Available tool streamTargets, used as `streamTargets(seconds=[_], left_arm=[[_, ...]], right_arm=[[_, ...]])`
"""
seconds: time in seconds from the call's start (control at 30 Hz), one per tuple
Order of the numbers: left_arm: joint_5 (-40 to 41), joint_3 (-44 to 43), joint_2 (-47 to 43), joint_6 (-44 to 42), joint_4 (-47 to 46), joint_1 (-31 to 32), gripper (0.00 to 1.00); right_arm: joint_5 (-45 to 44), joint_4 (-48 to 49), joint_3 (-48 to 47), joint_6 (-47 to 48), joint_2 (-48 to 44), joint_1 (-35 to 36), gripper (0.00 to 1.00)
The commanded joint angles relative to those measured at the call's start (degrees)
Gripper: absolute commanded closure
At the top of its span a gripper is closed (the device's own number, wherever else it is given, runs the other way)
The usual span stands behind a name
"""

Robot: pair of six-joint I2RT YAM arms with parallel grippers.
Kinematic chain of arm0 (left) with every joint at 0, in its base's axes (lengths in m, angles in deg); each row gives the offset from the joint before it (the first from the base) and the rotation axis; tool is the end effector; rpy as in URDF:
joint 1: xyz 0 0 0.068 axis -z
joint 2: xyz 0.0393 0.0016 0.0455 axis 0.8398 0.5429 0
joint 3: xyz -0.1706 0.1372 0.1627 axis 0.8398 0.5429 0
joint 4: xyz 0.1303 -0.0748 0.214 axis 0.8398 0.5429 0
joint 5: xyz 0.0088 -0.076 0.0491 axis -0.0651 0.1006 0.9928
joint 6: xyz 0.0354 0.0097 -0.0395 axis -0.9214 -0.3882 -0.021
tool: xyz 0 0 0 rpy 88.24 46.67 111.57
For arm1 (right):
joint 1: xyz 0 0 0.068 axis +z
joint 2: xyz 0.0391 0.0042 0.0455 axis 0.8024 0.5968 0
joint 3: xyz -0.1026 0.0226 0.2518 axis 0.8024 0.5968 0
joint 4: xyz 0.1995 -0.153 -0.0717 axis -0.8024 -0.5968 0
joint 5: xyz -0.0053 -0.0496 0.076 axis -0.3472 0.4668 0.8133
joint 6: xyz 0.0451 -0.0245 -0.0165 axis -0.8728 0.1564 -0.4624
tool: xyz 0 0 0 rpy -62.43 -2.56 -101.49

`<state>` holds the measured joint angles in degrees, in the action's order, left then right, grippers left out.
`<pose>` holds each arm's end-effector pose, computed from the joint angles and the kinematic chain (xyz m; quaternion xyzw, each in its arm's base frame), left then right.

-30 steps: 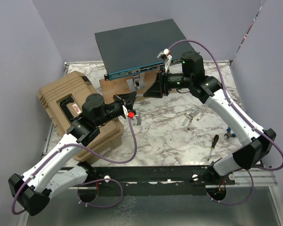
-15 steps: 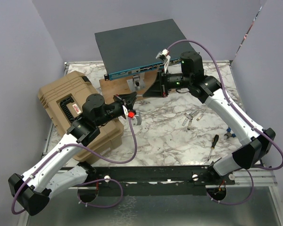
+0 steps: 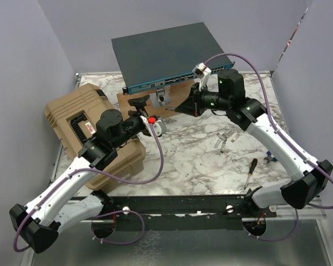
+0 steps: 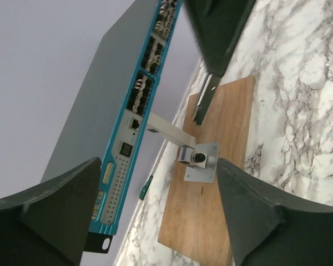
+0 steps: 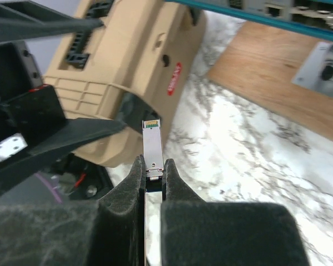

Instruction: Insert the plug into the switch port

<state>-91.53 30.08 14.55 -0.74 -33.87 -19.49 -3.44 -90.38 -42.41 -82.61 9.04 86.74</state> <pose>0.1648 -0.1361 0.3743 0.5566 0.4725 0.0046 0.6833 0.2554 0.1920 0.4099 -0.3003 0.7492 0.4345 0.3996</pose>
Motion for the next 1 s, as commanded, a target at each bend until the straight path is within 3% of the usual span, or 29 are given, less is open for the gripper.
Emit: streamTargets(seconds=[0.0,0.1,0.23,0.5,0.73,0.97], left_arm=[[8.44,-4.60,1.30,9.93,0.43,0.26,0.10],[12.54,-7.69,3.34,16.85,1.12,0.25,0.01],[17.95,-13.88,7.28,26.44,3.97,0.08,0.01],[21.28,-24.01,13.86,40.58,7.86,-3.55,0.01],[11.75,-28.73,17.67,60.34,8.86,-18.73,0.01],[8.49,-27.56,19.80,75.61,6.73,-26.93,0.01]], right_arm=[[-13.47,7.19,4.76,2.59,-5.15,0.25,1.00],[-18.64,12.52,9.30,4.06,-8.09,0.28,1.00],[-25.06,18.89,16.14,6.07,-11.70,0.27,1.00],[-33.21,22.70,19.68,8.61,-13.51,0.28,1.00],[-38.42,26.85,22.34,10.65,-14.84,0.25,1.00],[-41.03,29.76,24.89,12.23,-16.27,0.25,1.00]])
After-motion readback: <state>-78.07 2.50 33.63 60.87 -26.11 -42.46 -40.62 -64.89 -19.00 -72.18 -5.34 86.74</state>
